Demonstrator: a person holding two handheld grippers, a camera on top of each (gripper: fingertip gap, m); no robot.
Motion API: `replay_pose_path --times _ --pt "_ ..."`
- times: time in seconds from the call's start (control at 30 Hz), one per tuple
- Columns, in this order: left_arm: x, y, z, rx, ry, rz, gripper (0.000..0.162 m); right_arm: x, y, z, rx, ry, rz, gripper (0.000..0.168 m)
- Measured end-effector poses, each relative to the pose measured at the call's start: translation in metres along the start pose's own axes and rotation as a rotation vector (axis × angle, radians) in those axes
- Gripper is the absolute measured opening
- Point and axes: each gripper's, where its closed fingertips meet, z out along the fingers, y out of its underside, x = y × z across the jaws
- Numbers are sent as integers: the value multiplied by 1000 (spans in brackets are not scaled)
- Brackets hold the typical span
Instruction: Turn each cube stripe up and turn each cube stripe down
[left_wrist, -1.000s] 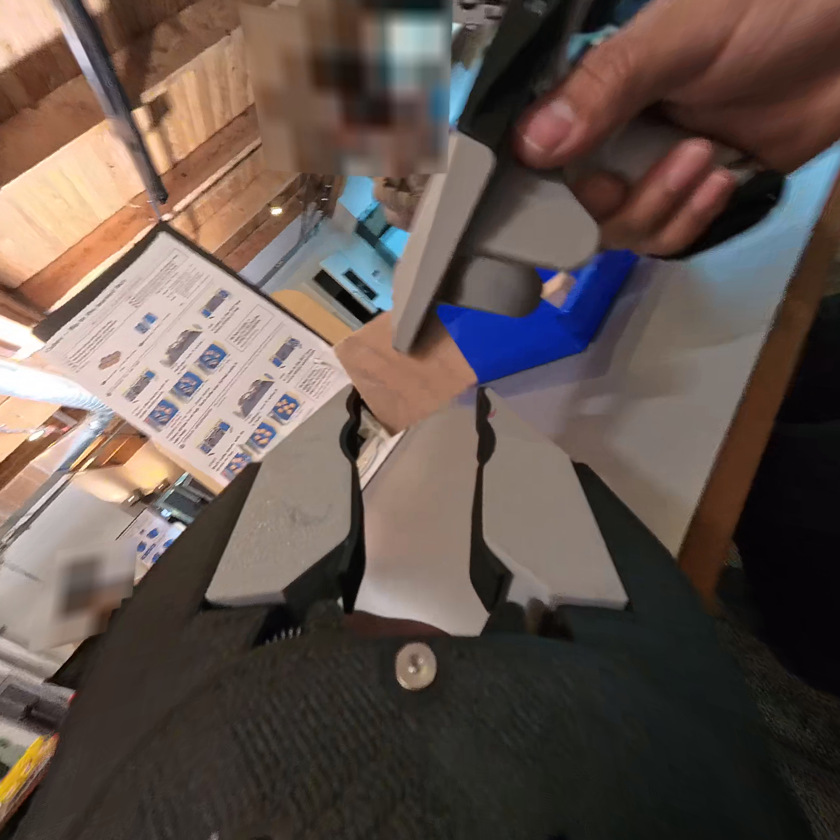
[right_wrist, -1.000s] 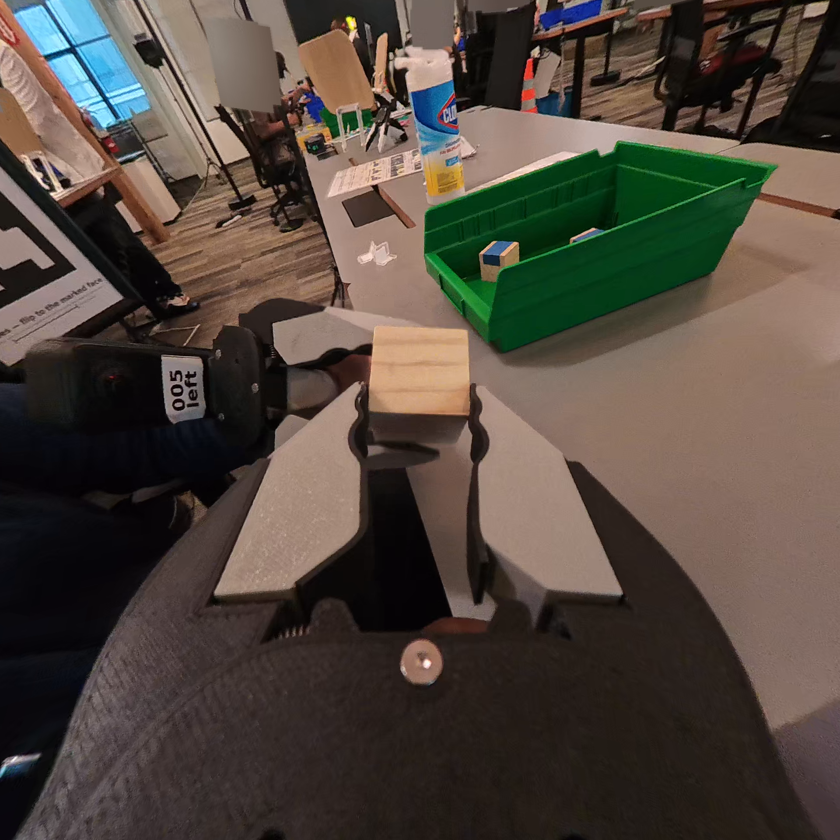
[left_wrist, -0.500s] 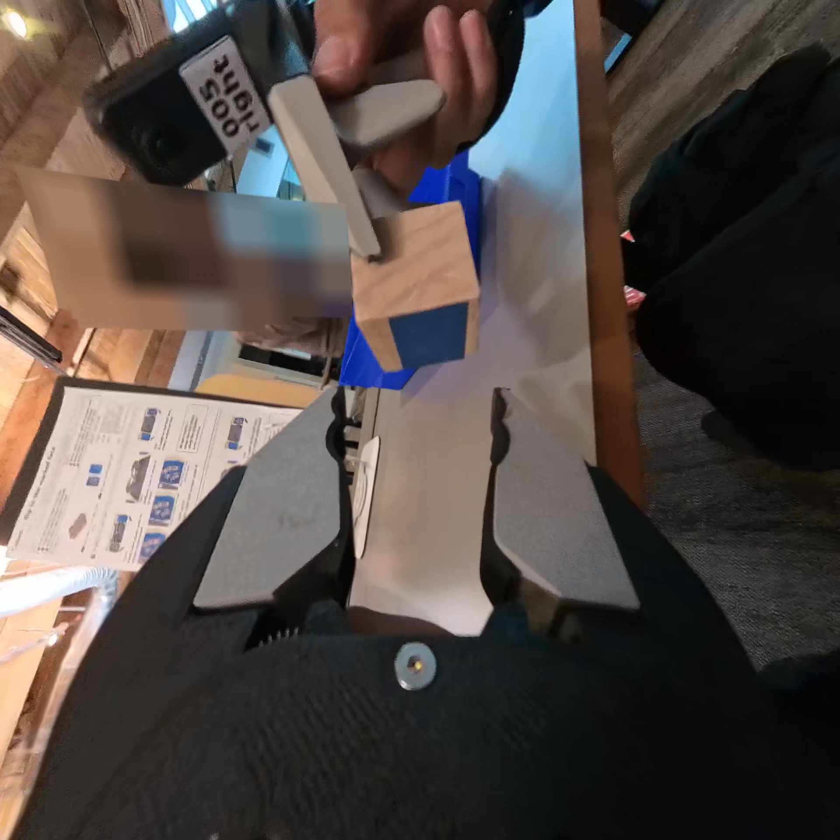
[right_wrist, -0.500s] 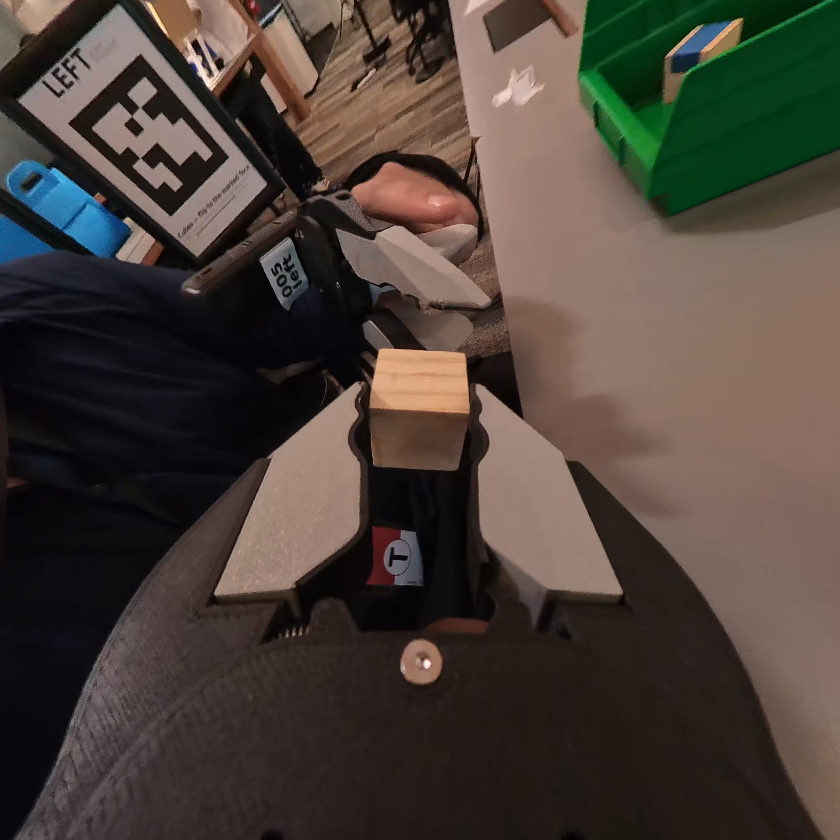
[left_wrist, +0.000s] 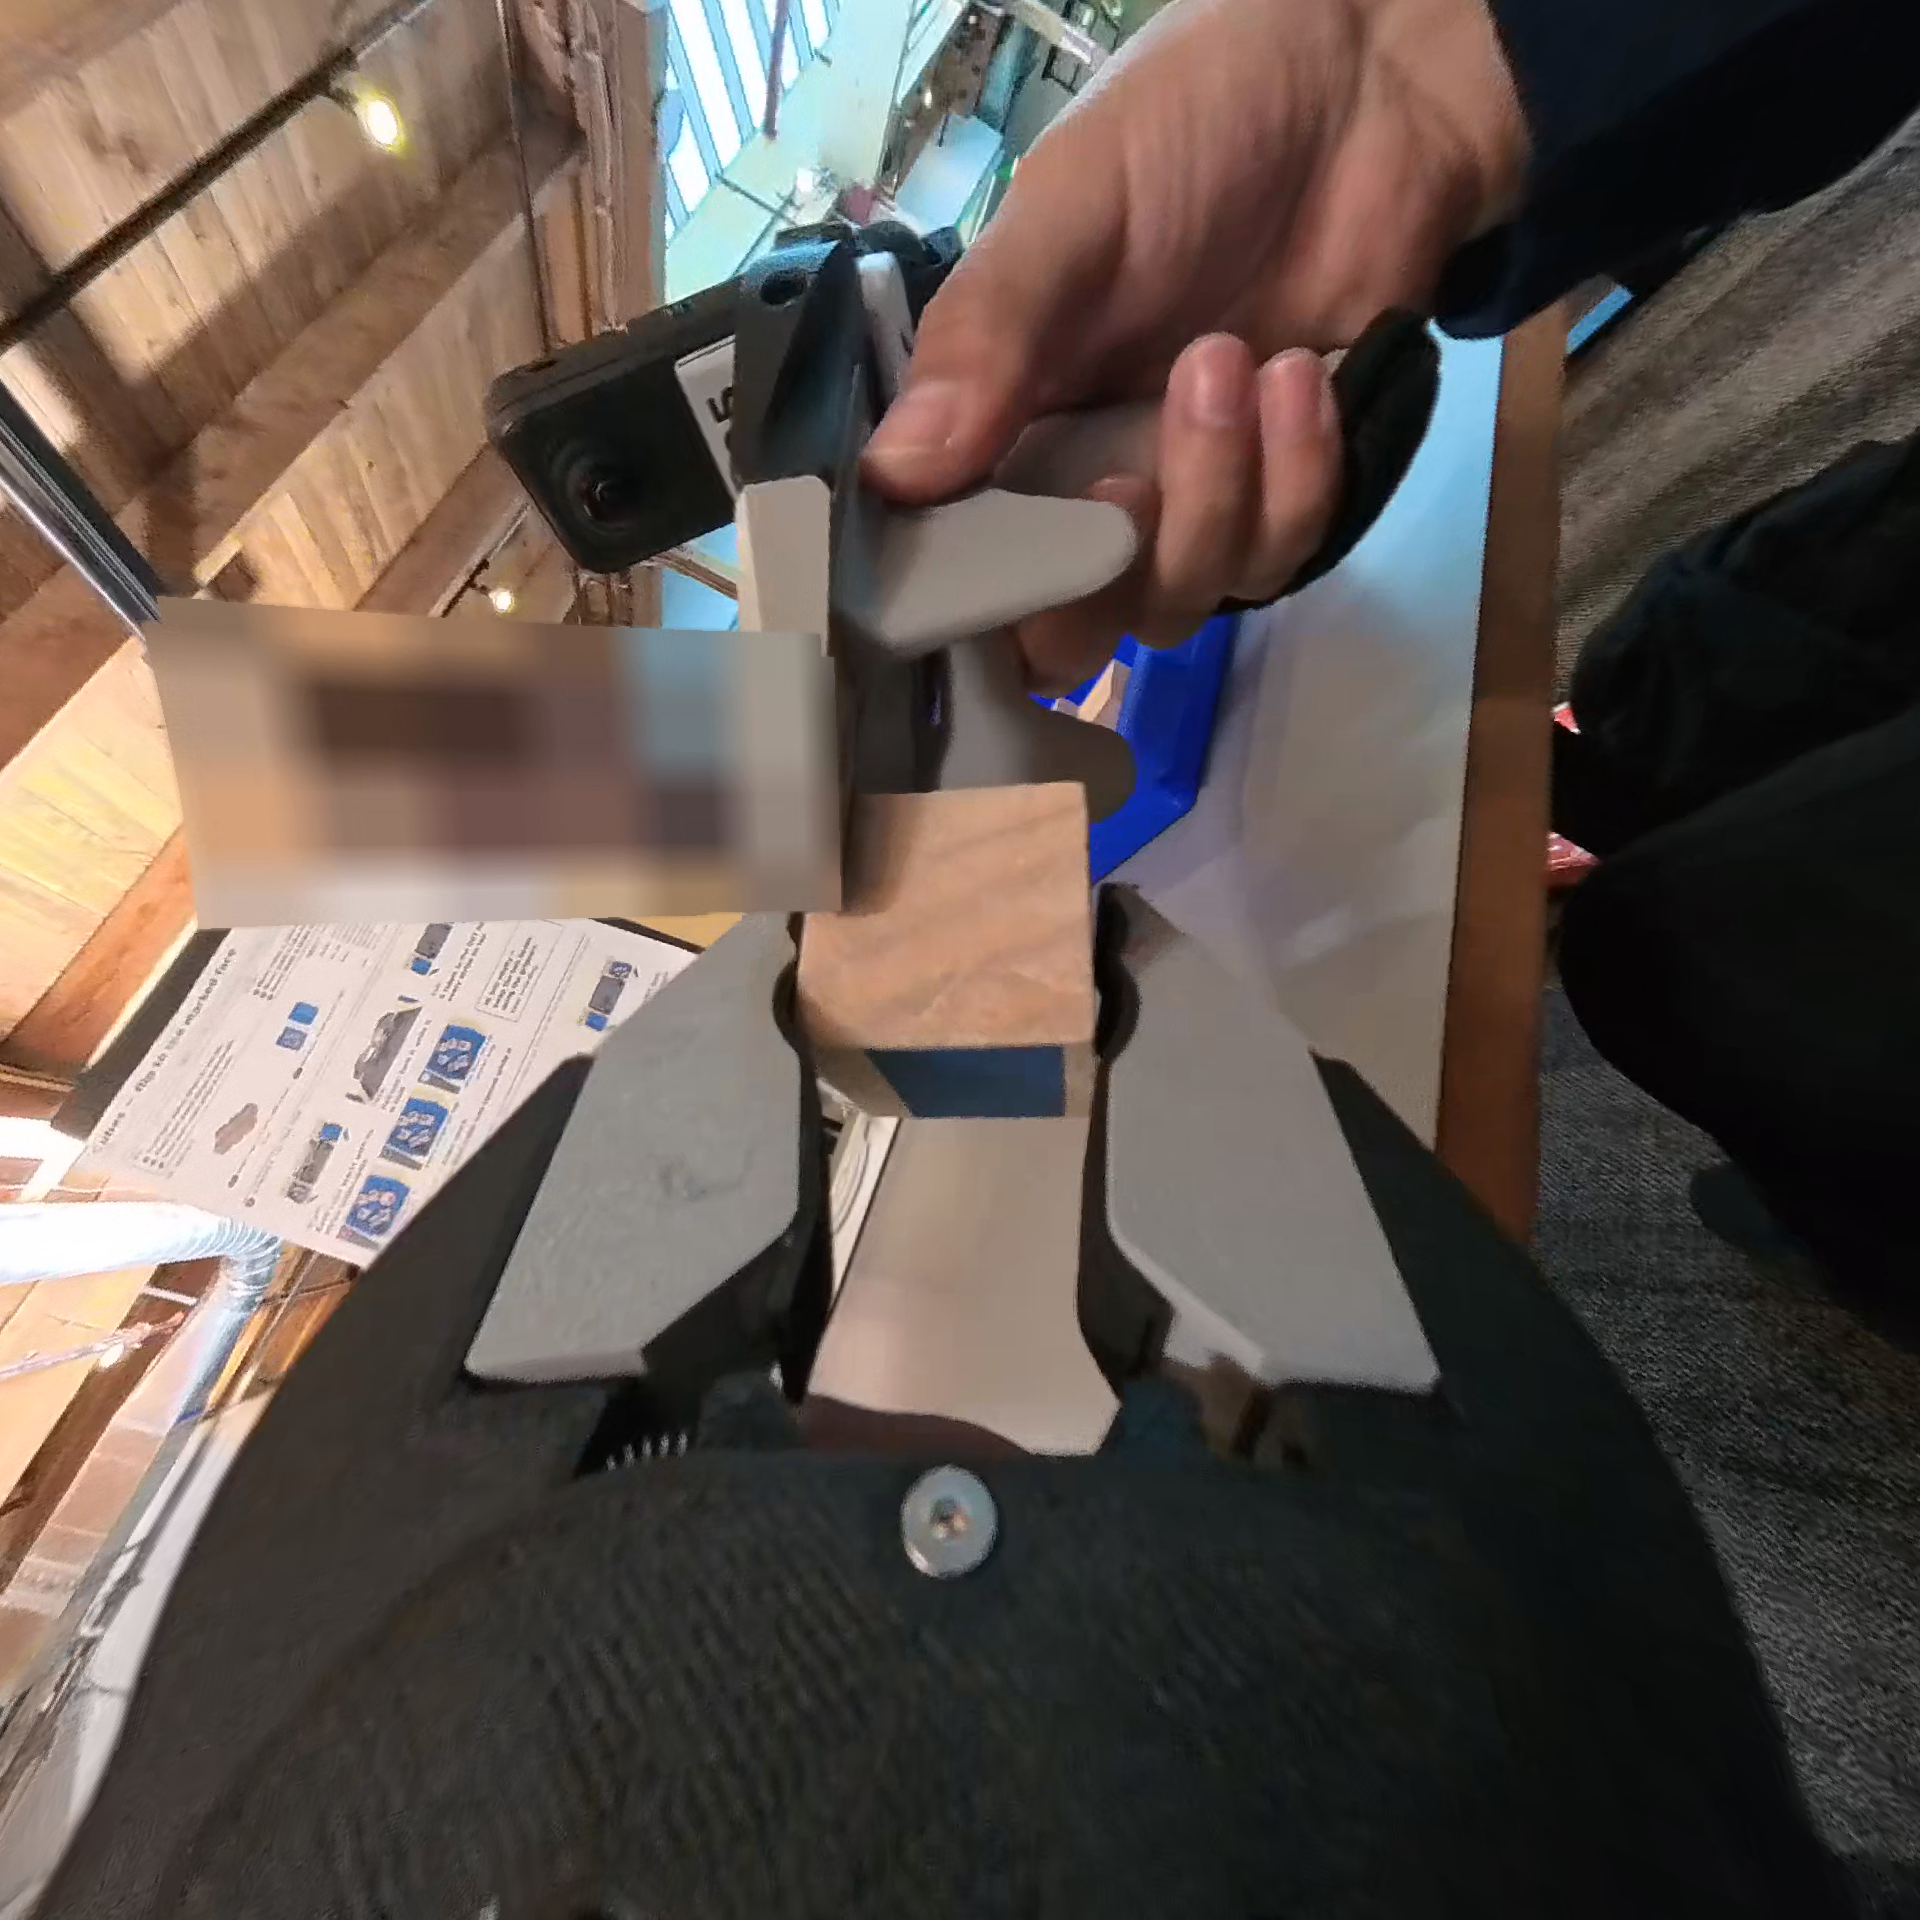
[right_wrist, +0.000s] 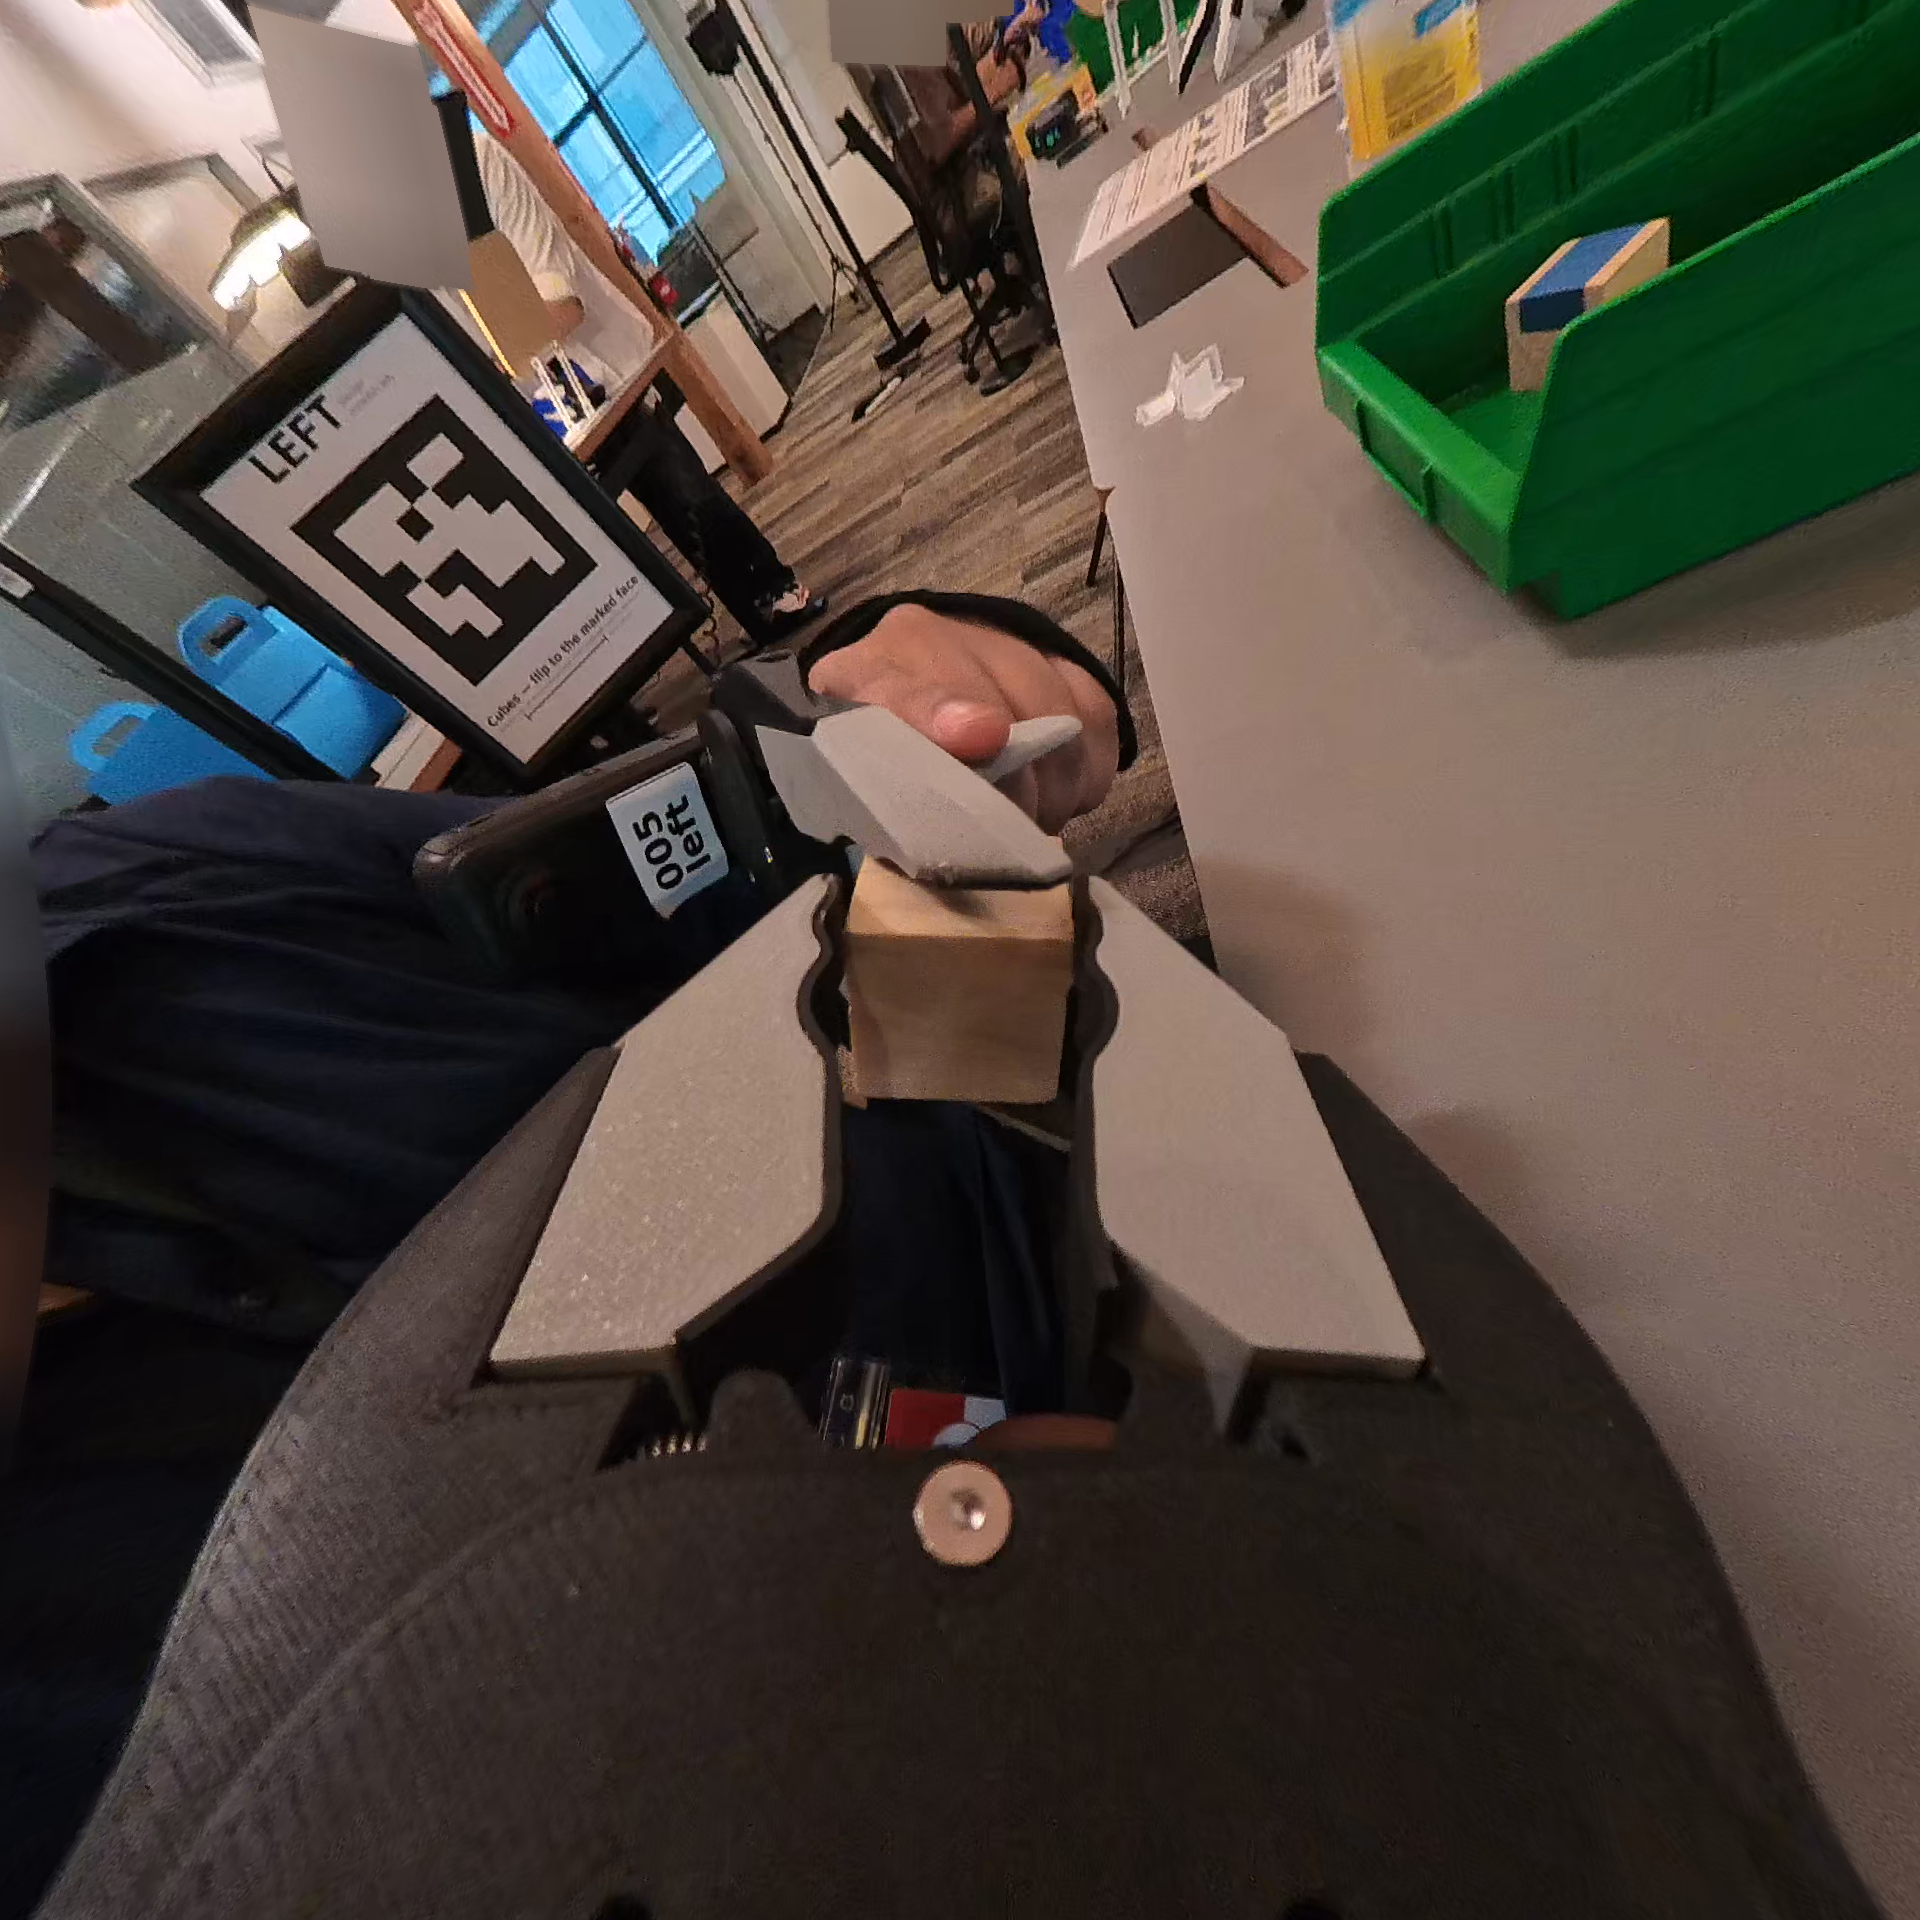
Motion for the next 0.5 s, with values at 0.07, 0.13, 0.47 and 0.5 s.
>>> replay_pose_path --times 0.07,0.13,0.47,0.5 --pt "-1 2 1 -13 -1 0 52 1 -1 -2 3 10 4 41" --pt "-8 8 2 -40 -46 23 52 5 -4 -8 18 40 1 41" --pt "-17 15 4 -90 -124 39 51 15 3 1 -16 105 -36 42" --pt "-16 17 4 -92 -121 30 51 16 3 2 -20 112 -39 42"
